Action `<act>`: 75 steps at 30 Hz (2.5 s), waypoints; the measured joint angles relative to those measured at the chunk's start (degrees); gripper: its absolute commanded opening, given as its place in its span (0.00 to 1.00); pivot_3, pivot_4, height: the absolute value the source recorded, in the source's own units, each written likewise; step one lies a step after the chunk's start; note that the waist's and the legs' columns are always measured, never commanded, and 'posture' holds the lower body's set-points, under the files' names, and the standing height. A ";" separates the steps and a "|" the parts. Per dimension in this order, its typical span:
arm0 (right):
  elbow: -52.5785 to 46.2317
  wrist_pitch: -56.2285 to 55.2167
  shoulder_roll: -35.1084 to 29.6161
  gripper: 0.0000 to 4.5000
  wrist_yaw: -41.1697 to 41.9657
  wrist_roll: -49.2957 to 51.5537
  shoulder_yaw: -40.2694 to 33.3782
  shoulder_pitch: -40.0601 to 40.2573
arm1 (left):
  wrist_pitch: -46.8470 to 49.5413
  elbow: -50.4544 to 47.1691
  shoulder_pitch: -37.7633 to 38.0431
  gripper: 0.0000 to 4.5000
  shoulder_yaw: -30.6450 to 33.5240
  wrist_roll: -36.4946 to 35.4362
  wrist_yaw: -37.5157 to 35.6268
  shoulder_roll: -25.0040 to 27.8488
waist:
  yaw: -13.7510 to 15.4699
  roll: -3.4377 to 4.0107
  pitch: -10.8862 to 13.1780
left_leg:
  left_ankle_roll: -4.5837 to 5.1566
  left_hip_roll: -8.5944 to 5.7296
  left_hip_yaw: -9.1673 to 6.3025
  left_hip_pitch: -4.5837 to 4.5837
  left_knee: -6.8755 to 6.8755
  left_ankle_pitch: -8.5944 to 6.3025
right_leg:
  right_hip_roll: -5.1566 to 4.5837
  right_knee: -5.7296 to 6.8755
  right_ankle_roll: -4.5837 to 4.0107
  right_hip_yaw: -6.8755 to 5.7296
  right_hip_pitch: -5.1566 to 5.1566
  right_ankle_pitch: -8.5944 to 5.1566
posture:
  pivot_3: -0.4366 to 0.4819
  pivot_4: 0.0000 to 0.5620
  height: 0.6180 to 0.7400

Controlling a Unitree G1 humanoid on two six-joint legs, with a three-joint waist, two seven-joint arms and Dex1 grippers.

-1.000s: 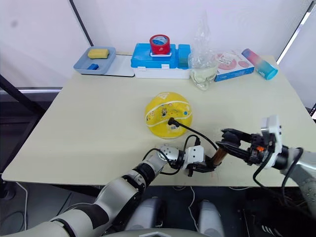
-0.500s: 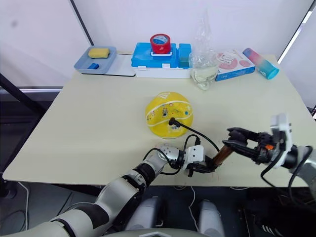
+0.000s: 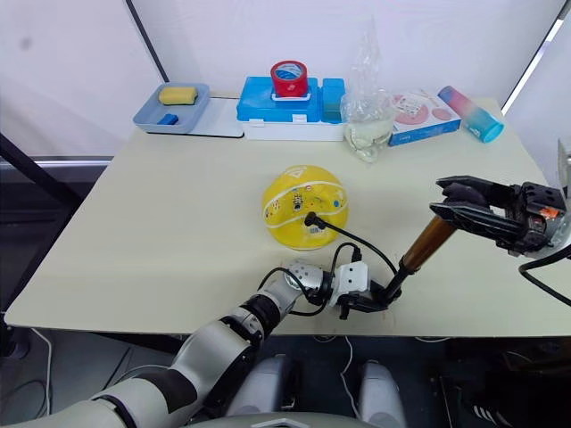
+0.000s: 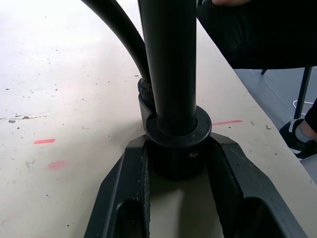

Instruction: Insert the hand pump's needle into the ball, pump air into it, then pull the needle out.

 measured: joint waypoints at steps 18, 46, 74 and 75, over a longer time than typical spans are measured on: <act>0.79 -17.78 12.70 0.43 4.23 -23.96 17.82 11.00 | 0.69 0.08 0.08 0.25 0.13 0.13 -0.11 0.08 | -0.10 -0.18 -0.25 | 0.00 0.02 0.01 0.14 0.01 0.00 | 0.04 0.03 0.07 0.02 0.09 -0.04 | 0.48 0.27 1.00; 2.20 -2.94 -0.82 0.43 6.55 -9.01 2.14 4.24 | 2.16 0.00 -0.19 0.25 1.11 -0.07 0.52 -1.05 | 0.07 0.05 -0.02 | 0.00 -0.04 0.02 0.03 0.08 0.00 | -0.05 0.02 0.09 0.02 0.05 -0.03 | 0.48 0.27 1.00; -3.60 -12.77 10.99 0.43 3.70 -22.52 14.17 13.52 | 0.90 0.07 -0.15 0.25 0.83 0.89 0.68 -0.60 | 0.01 0.03 -0.07 | 0.00 -0.02 -0.01 -0.01 0.07 0.00 | 0.02 0.04 0.08 0.00 0.00 -0.03 | 0.48 0.27 1.00; -3.18 -13.87 11.78 0.43 3.67 -23.65 15.02 13.52 | 0.79 0.09 -0.14 0.25 0.85 1.01 0.82 -0.60 | 0.01 0.03 -0.08 | 0.00 -0.02 -0.01 0.00 0.07 0.00 | 0.02 0.04 0.09 0.00 0.00 -0.03 | 0.48 0.27 1.00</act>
